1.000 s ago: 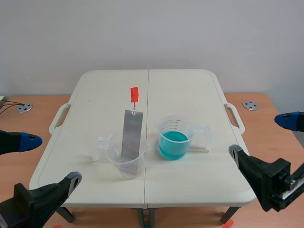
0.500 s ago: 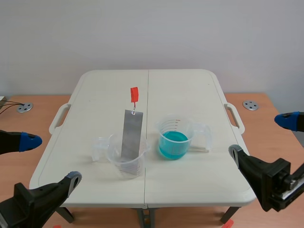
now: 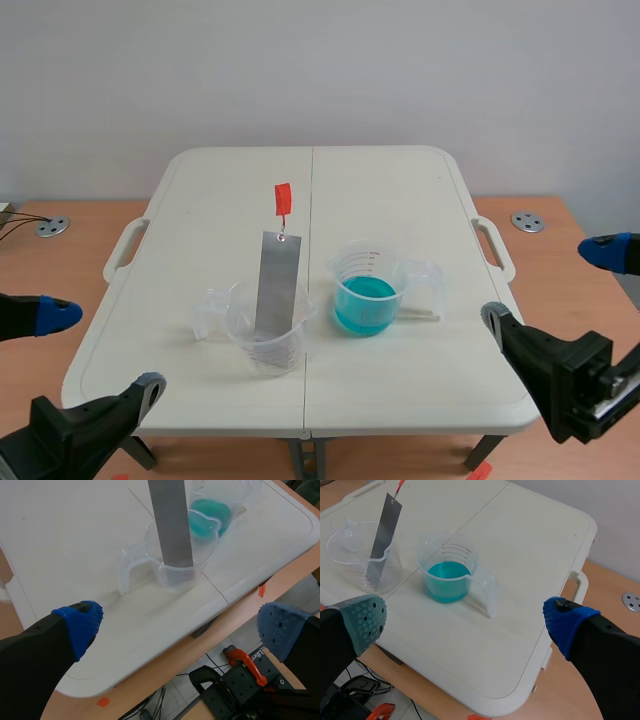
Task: Hold the metal plate by the orange handle, dip it into the blue solution, take it out and point at it, then put the plate back in the beaker on the left.
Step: 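Lift the metal plate out of the left beaker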
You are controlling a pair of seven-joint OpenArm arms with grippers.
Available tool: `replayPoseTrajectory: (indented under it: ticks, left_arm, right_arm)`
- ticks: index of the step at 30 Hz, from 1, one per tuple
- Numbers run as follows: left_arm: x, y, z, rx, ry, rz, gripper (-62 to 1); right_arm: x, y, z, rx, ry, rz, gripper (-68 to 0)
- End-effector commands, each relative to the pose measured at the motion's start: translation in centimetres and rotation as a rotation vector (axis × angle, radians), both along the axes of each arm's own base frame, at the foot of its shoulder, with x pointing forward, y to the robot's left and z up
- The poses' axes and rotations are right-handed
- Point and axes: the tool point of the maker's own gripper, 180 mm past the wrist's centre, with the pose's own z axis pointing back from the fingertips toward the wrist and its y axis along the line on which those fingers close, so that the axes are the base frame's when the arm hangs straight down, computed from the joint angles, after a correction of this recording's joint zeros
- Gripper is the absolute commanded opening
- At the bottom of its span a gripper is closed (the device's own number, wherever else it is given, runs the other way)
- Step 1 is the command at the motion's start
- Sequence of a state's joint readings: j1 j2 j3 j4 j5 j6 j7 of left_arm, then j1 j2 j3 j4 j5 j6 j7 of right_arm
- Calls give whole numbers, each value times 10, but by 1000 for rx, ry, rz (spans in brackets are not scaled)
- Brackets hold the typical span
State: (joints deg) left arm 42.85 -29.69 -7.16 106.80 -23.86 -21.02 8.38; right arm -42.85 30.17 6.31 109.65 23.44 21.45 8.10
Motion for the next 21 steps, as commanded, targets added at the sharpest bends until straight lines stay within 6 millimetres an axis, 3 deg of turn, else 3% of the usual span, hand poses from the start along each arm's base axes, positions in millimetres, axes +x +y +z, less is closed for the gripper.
replayPoseTrajectory:
  ticks: [1,4,11,16,21]
  left_arm:
    - [2,-1,3,-2,-17,2,-131]
    - [-1,2,-3,52,-19,-14,-614]
    - [-5,19,-4,120,-52,32,-594]
    - [-27,36,-4,130,-41,51,-594]
    - [-55,69,-20,226,46,137,-594]
  right_arm:
    - [6,2,13,11,-46,11,-20]
    - [8,6,17,22,-60,34,-20]
    - [14,14,28,59,-92,67,-20]
    - [19,29,31,98,-98,82,-20]
    - [23,46,34,143,-107,103,-20]
